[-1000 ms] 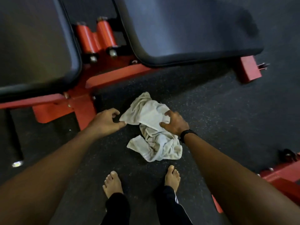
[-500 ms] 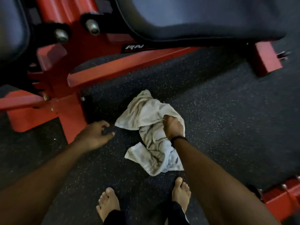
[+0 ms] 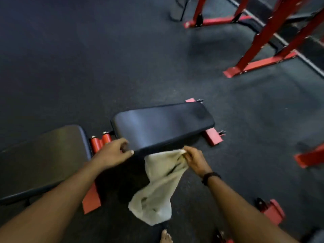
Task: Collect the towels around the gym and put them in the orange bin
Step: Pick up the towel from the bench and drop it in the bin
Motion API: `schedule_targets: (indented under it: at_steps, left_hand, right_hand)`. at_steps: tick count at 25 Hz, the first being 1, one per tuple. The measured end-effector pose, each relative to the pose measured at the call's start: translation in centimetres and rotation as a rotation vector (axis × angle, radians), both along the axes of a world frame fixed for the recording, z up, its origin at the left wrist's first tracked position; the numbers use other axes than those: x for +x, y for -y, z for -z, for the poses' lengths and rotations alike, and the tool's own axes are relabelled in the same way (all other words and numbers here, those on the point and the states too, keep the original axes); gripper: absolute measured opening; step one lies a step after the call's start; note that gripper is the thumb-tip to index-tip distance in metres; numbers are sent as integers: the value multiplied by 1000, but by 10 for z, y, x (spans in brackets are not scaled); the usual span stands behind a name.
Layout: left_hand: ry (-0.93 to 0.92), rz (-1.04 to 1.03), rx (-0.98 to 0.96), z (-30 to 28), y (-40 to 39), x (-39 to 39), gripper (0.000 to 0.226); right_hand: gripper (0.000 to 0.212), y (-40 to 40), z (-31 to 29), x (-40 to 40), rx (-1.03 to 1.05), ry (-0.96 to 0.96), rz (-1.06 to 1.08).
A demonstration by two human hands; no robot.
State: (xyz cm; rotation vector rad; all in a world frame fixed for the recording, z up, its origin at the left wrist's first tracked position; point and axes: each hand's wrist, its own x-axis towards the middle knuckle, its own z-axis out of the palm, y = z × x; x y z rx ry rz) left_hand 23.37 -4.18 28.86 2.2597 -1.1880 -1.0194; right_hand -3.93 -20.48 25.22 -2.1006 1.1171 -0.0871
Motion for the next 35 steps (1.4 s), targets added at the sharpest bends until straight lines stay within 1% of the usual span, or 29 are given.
schedule_targets:
  at_steps: [1,3,7,12,16,20,24,27,30,33,35]
  left_hand:
    - [41,-3,-32,-39,12,-3,52]
    - [82,2,-125,-121,37,-19,44]
    - [77,-1,-294,-260,73,-59,41]
    - [129,89,-439,-377,100,-102,42]
    - [153,176,-597,-460,116,-128,43]
    - [130,311,-685,-507,131,-154,43]
    - [123,513,-742,-533,134,-200,42]
    - [69,668,-754,-535,127,-239,39]
    - [35,823,-745,-531,110,-292,39]
    - [-35,1001,-737,-525,77,-358,44]
    - [-63,1104,-753,-524,50,-402,43]
  right_hand:
    - [12,10,-43,-3,-28,26,-9]
    - [16,30,-138,-18,-114,74,1]
    - [18,63,-296,-48,-264,163,114]
    - [23,74,-442,-101,-472,277,206]
    - [28,61,-528,-150,-570,316,329]
    - [39,27,-579,-193,-698,315,506]
    - [46,-35,-607,-241,-862,249,712]
    - [42,-89,-609,-279,-892,183,860]
    - [41,-163,-610,-324,-901,119,1013]
    - [45,-250,-615,-366,-954,-4,1141]
    - [45,-305,-619,-390,-979,-85,1215]
